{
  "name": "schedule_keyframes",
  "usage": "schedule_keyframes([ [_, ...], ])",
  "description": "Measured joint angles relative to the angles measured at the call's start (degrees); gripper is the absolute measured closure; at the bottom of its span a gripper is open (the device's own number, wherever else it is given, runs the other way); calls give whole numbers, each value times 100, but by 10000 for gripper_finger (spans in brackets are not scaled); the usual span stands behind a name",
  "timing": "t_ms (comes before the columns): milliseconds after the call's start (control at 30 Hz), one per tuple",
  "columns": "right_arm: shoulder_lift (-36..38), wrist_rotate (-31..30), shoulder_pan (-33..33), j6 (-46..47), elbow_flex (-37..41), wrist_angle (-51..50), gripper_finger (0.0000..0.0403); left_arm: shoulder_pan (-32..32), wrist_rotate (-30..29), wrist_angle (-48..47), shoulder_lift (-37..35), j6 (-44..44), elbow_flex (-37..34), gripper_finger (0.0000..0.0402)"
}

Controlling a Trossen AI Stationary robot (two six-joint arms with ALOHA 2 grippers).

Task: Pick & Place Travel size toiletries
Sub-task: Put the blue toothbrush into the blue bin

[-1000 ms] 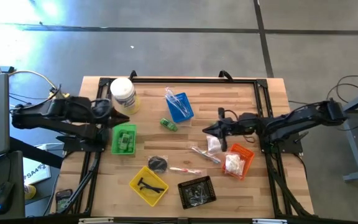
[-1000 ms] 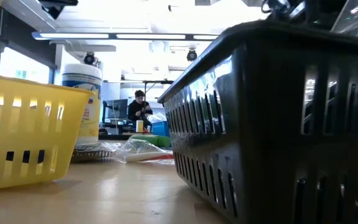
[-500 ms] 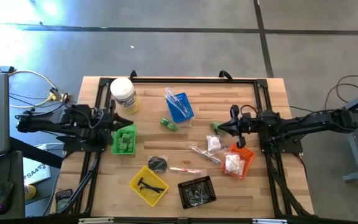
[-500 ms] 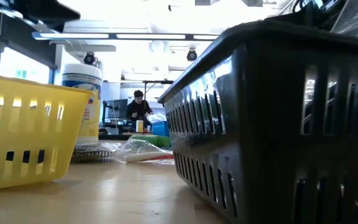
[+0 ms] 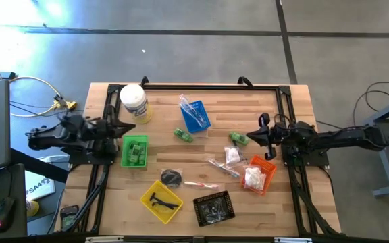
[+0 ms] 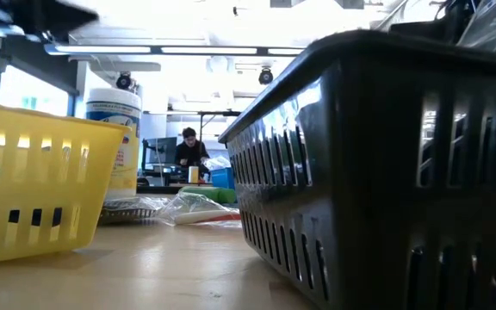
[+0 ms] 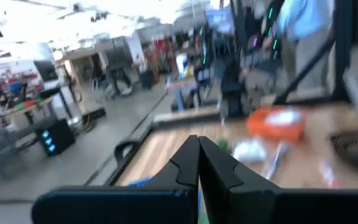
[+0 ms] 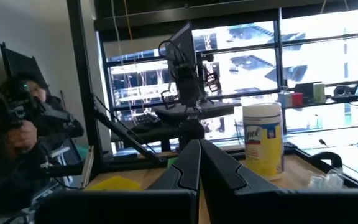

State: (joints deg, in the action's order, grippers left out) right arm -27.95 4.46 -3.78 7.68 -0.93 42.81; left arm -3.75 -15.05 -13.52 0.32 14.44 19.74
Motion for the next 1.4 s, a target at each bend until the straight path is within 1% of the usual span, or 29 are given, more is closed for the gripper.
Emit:
schedule_keyframes([
  [67,130,1,-88,3,2,-157,401,0,-71,37,15,68,-207,401],
  [167,307,20,-231,54,2,-388,401,0,-23,463,73,186,-565,401],
  [233,425,39,-343,70,2,-589,401,0,-5,240,0,195,-758,401],
  [367,564,55,-562,134,0,-962,401,0,157,322,-5,184,-1044,401],
  [533,578,310,-655,138,0,-1032,401,0,406,265,2,166,-1268,401],
  [667,579,303,-655,137,0,-1119,401,0,505,368,8,173,-1456,401],
  [800,579,298,-655,52,0,-1133,401,0,724,452,15,208,-1498,401],
  [967,579,286,-655,-148,0,-1134,401,0,714,419,7,374,-1509,401],
  [1067,577,51,-661,-192,0,-1133,401,0,706,408,8,195,-1512,401],
  [1167,577,25,-731,-230,-2,-1133,401,0,672,400,9,44,-1516,401],
  [1233,577,12,-774,-418,-2,-1135,401,0,668,426,30,31,-1516,401],
  [1333,551,14,-801,-730,-2,-1135,401,0,645,790,30,31,-1553,401],
  [1400,512,17,-794,-781,-2,-1137,401,0,635,921,30,-63,-1562,401],
])
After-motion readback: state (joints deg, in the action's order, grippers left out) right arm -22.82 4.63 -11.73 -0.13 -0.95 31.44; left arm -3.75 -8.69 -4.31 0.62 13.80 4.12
